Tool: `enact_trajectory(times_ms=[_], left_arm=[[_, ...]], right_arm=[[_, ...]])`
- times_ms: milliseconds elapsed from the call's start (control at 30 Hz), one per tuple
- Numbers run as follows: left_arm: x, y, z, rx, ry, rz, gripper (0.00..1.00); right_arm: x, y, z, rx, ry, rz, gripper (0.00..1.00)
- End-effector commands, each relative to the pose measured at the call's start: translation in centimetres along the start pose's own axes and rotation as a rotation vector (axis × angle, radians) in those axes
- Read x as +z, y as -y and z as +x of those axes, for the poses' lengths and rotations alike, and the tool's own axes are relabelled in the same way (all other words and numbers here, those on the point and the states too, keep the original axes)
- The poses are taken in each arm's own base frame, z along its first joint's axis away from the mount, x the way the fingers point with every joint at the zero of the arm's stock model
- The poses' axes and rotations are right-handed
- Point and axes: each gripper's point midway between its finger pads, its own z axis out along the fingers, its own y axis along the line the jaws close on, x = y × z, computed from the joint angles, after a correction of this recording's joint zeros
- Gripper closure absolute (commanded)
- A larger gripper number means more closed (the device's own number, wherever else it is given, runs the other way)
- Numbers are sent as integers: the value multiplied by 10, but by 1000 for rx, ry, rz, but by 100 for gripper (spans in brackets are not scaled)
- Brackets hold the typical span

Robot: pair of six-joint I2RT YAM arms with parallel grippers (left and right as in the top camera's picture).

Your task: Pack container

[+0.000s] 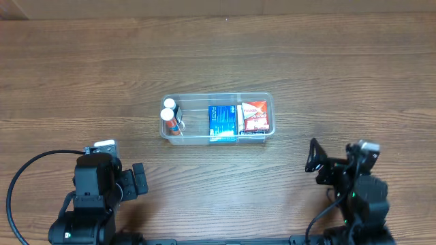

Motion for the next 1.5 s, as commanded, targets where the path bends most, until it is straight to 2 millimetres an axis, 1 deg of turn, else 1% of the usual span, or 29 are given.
enact_trajectory(times_ms=[0, 100, 200, 267, 333, 467, 1467], left_arm=[[1, -2, 1, 23, -1, -12, 0], [1, -2, 1, 23, -1, -12, 0], [1, -2, 1, 23, -1, -12, 0], [1, -2, 1, 23, -1, -12, 0], [1, -2, 1, 23, -1, -12, 0], [1, -2, 1, 23, -1, -12, 0], [1, -2, 1, 23, -1, -12, 0]], right_arm=[[-4, -17, 2, -85, 103, -129, 0], [-3, -20, 0, -127, 149, -153, 0], [-2, -29, -4, -248, 201, -198, 0], [2, -32, -2, -320, 226, -209, 0], [9, -29, 6, -355, 238, -205, 0], [10, -26, 2, -355, 262, -182, 0], [10, -26, 2, -355, 262, -182, 0]])
